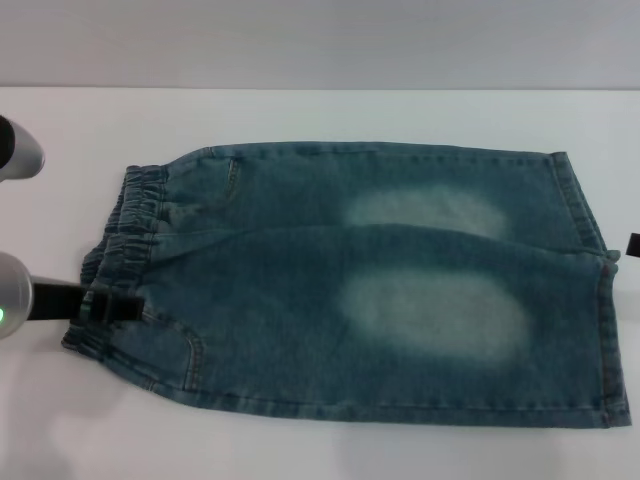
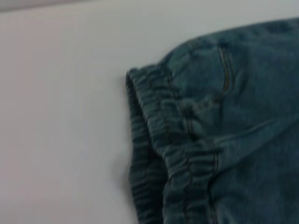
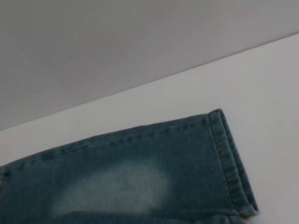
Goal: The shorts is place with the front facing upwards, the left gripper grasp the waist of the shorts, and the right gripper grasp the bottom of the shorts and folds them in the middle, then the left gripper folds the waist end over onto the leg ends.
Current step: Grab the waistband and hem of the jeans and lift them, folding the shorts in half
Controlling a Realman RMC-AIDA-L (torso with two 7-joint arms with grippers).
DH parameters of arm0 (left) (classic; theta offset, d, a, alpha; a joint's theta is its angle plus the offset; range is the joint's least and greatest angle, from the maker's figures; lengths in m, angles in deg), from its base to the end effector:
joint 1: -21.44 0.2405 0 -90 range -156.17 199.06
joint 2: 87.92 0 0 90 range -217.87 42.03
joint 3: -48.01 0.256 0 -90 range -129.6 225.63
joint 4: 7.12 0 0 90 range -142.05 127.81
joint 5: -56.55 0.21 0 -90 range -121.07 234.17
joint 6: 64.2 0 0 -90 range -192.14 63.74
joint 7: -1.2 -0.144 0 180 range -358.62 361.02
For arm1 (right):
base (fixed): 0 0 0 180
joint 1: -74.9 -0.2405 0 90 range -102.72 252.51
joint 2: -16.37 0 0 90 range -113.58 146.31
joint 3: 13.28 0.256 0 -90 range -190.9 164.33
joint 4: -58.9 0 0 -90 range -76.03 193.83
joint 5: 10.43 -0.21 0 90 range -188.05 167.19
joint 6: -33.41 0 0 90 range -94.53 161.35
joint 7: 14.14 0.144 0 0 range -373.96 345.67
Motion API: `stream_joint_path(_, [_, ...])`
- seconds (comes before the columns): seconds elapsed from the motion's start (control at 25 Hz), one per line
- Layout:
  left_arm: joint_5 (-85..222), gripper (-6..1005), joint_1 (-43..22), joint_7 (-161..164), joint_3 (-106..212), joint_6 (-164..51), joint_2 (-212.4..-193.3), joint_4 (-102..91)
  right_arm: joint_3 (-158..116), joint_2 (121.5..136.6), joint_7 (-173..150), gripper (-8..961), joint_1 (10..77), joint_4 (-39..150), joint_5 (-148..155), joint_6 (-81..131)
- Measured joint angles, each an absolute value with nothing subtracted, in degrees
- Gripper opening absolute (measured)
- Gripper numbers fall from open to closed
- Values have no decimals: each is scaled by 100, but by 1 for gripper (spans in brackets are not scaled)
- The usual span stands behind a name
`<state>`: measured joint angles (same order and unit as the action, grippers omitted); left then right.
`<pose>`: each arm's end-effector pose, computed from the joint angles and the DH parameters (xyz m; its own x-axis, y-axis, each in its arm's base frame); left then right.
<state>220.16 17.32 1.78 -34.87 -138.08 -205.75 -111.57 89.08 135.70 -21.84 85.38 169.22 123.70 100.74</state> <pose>-0.2310 0.2856 0.0257 0.5081 0.8344 0.2135 0.6718 -0.2289 -0.7044 0.2526 0.2533 0.0890 0.2798 -0.7393 -0.6125 -0.9183 -0.0200 -0.3954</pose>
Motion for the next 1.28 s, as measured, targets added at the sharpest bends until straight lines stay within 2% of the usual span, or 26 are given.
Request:
stream_joint_path(0.92, [22135, 800, 1366, 278, -3477, -13881, -20588, -10338, 8767, 13545, -2315, 787, 8415, 16735, 12371, 9949])
stream_joint_path(1.28, [22196, 795, 1370, 401, -3505, -13974, -20577, -10574, 8770, 13537, -2318, 787, 8395, 16801, 12340, 10006])
